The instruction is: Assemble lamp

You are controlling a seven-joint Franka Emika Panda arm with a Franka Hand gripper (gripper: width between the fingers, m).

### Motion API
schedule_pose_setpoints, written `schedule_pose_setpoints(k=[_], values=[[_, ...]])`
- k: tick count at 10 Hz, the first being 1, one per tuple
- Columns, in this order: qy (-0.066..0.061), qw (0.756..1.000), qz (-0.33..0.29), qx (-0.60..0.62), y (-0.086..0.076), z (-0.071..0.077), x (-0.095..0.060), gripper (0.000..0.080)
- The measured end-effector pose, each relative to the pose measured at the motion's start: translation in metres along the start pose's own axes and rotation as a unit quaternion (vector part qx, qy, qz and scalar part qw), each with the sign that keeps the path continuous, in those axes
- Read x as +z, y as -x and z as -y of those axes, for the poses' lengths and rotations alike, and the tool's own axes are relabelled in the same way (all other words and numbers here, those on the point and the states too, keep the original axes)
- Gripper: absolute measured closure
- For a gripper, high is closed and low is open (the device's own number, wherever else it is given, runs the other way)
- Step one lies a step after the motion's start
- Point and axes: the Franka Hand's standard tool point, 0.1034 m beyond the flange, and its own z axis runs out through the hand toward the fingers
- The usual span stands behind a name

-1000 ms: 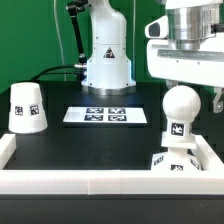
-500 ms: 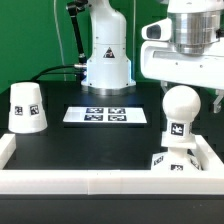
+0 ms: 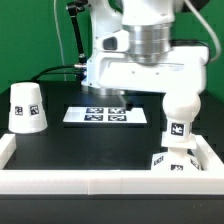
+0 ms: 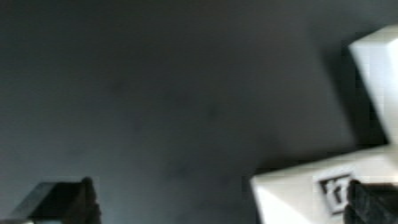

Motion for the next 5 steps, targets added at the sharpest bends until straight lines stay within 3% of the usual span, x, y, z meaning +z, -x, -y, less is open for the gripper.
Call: schedule_pose_setpoints(k=[3,4,5], values=[[-0.007,0.999,-0.011,-0.037,-0.024,-0.056,-0.016,0.01],[-0.006,0.999,-0.012,-0.029,-0.027,-0.065,-0.017,0.01],[-0.006,0.999,-0.011,-0.031,-0.026,-0.062,-0.016,0.01]])
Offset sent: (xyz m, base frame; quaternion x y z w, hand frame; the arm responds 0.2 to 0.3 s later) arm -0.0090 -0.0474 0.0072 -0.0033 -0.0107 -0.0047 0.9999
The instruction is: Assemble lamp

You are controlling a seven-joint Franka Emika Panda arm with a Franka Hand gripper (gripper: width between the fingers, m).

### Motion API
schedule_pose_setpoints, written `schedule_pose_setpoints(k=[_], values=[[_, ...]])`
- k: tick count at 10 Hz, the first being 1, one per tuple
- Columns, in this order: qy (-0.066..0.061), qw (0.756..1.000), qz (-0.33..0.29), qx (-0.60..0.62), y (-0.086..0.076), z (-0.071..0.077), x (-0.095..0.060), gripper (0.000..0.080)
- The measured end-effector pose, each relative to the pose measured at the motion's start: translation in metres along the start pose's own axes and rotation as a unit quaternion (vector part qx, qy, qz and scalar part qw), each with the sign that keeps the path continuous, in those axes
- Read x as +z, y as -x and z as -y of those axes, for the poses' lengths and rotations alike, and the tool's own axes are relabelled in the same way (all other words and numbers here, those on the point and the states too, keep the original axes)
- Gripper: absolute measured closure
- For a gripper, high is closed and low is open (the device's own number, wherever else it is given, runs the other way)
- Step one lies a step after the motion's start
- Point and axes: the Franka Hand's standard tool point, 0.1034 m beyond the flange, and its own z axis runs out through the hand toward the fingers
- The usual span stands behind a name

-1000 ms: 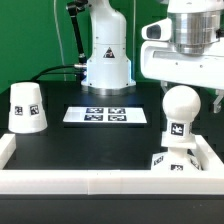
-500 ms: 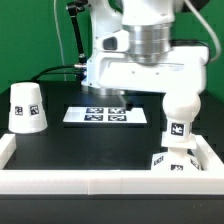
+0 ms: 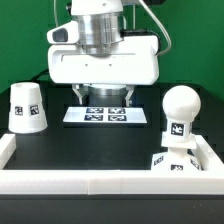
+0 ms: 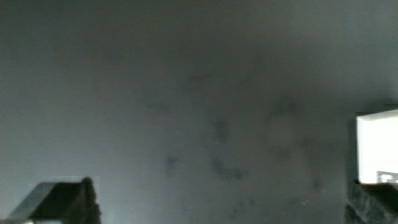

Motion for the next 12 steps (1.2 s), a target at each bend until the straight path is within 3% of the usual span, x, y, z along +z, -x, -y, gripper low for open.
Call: schedule_pose_setpoints(k=[4,6,10,11,12], values=[[0.001,1.0,0.002,-0.005,0.004,-0.003,0.001,0.01],[0.006,1.0,0.007,-0.019,0.028,-0.029,0.0,0.01],[0.003,0.999,-0.005,-0.052,0.07,-0.101,-0.015,0.01],[0.003,0.999,-0.005,-0.042,0.073,-0.112,-0.016,0.01],[0.003,0.999,-0.005,-0.045,0.072,-0.109,-0.015,0.01]])
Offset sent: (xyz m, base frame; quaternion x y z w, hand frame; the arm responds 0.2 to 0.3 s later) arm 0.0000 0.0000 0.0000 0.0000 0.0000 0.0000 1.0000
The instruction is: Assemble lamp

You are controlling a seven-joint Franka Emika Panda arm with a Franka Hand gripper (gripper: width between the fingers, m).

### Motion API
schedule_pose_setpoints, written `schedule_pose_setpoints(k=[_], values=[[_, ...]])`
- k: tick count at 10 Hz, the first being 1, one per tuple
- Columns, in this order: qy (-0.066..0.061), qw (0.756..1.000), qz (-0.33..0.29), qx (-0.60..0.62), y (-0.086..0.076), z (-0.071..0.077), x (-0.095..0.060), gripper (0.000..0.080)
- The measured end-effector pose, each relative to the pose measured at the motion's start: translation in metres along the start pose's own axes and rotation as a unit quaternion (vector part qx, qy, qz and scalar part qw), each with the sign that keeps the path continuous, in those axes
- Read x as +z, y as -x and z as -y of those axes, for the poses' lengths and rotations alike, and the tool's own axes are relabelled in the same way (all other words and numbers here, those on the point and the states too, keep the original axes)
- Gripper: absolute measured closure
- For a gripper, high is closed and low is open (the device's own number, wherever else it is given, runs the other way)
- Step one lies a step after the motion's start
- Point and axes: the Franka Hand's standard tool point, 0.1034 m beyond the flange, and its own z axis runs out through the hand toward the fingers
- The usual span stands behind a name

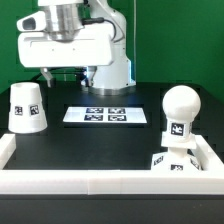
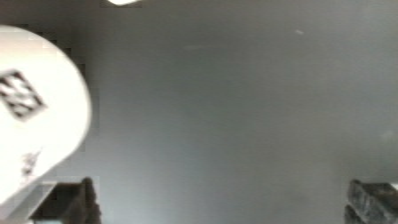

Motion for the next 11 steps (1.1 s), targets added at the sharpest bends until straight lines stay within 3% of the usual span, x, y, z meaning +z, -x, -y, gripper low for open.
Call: schedule_pose_setpoints(k=[4,8,11], values=[[0.001,1.0,0.001,-0.003,0.001,0.0,0.001,0.01],[0.001,1.0,-0.007,-0.014,0.011,-0.032,-0.014,0.01],[-0.001,0.999,-0.005,-0.046,0.014,-0.058,-0.007,0.01]])
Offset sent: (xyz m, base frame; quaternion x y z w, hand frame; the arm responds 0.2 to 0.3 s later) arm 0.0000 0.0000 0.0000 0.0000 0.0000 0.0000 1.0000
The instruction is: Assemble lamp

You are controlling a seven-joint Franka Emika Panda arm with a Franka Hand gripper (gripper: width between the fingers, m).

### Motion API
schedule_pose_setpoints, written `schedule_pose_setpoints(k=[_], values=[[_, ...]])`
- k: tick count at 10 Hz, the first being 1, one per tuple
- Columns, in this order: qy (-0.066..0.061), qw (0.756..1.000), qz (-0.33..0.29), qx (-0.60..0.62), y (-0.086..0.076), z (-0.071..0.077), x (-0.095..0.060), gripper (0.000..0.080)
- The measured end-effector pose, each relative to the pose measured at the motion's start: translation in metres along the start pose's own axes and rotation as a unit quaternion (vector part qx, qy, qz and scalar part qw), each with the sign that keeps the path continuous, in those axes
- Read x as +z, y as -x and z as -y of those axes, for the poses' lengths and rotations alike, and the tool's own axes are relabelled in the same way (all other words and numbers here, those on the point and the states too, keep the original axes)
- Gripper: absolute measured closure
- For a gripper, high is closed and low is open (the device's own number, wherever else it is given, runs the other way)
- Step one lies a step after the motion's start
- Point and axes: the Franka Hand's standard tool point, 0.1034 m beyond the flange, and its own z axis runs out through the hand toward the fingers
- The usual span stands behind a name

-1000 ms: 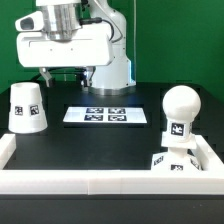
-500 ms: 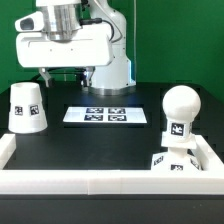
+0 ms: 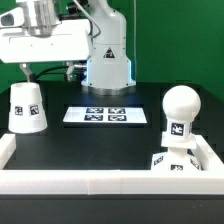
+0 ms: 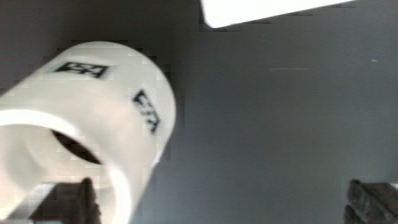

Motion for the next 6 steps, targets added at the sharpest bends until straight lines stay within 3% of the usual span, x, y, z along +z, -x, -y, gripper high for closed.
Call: schedule_pose_setpoints(k=[6], values=[[0.011,1.0,0.014,-0.019,0.0,-0.01,0.021,0.01]])
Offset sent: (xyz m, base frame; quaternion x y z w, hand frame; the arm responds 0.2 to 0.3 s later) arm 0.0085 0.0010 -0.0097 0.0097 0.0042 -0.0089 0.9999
